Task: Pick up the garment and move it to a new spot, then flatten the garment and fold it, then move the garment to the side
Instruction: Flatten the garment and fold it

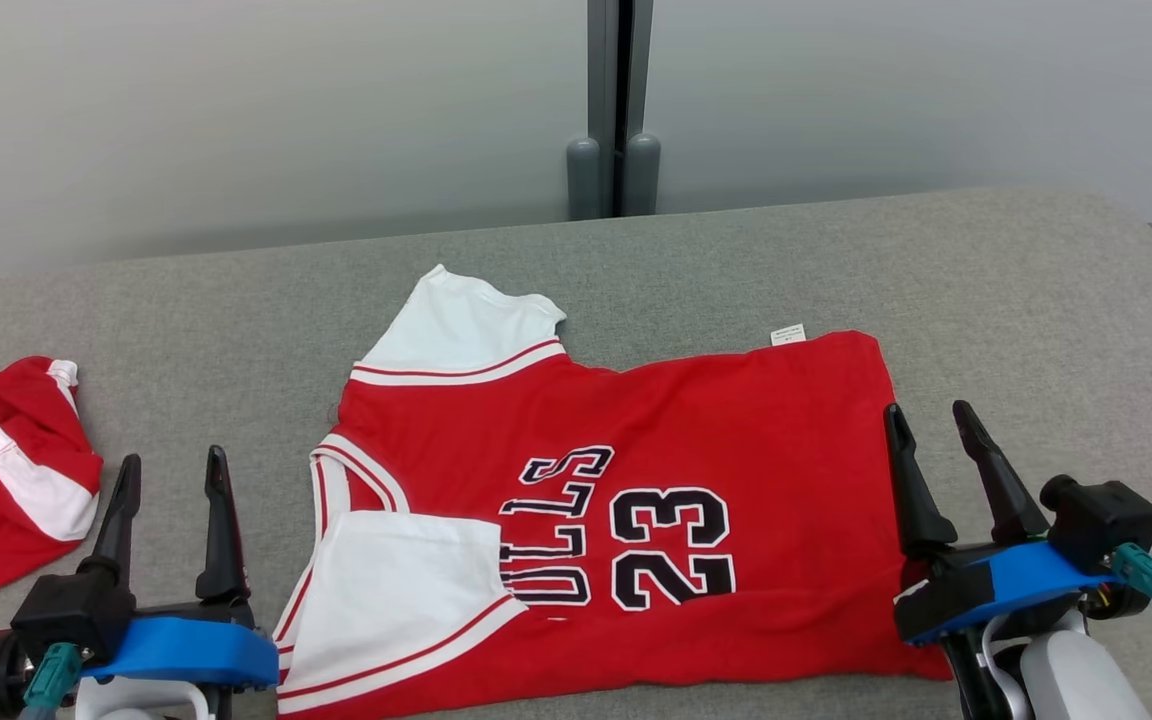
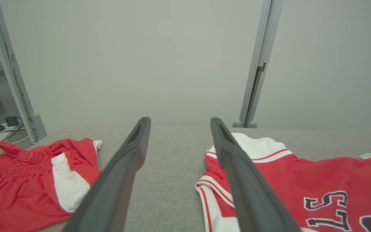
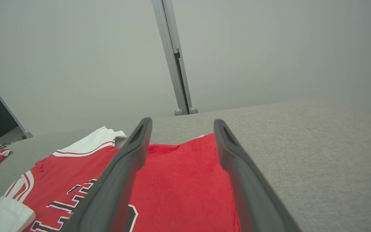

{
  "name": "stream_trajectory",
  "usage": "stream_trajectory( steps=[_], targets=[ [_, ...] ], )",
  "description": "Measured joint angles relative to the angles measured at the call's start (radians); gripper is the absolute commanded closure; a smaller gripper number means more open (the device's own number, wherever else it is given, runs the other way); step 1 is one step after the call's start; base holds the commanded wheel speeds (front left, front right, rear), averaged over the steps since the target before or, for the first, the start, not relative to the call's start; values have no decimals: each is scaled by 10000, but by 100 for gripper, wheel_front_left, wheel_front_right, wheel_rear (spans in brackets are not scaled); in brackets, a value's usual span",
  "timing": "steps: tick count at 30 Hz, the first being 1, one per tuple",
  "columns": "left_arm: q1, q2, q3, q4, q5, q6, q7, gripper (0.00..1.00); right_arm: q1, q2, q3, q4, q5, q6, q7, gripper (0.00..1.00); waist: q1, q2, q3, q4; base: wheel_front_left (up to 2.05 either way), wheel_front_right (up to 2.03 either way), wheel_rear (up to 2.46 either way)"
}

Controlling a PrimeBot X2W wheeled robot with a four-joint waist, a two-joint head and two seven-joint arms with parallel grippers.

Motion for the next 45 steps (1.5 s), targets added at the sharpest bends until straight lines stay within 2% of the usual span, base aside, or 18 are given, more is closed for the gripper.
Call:
stream_trajectory(
  steps=[22, 29, 34, 45],
  targets=[
    [-488, -17, 190, 587, 222, -297, 0, 0, -500, -58, -161, 794, 82, 0, -232, 0, 0, 0, 43, 3, 0, 0, 0],
    [-2329, 669, -240, 1087, 253, -418, 23, 0, -1542, -537, -472, 915, 2, 0, 309, 0, 0, 0, 568, -133, 0, 0, 0],
    [-4312, 1200, -901, 1639, -15, -428, 514, 0, -2597, -840, -474, 1034, -6, 0, 982, 0, 0, 0, 1304, -443, 0, 0, 0],
    [-8113, 2545, -3545, 3106, -1406, -479, 1701, 0, -4377, -999, 345, 1147, 221, 0, 1737, 0, 1, 0, 3380, -1260, 0, 0, 0]
  ],
)
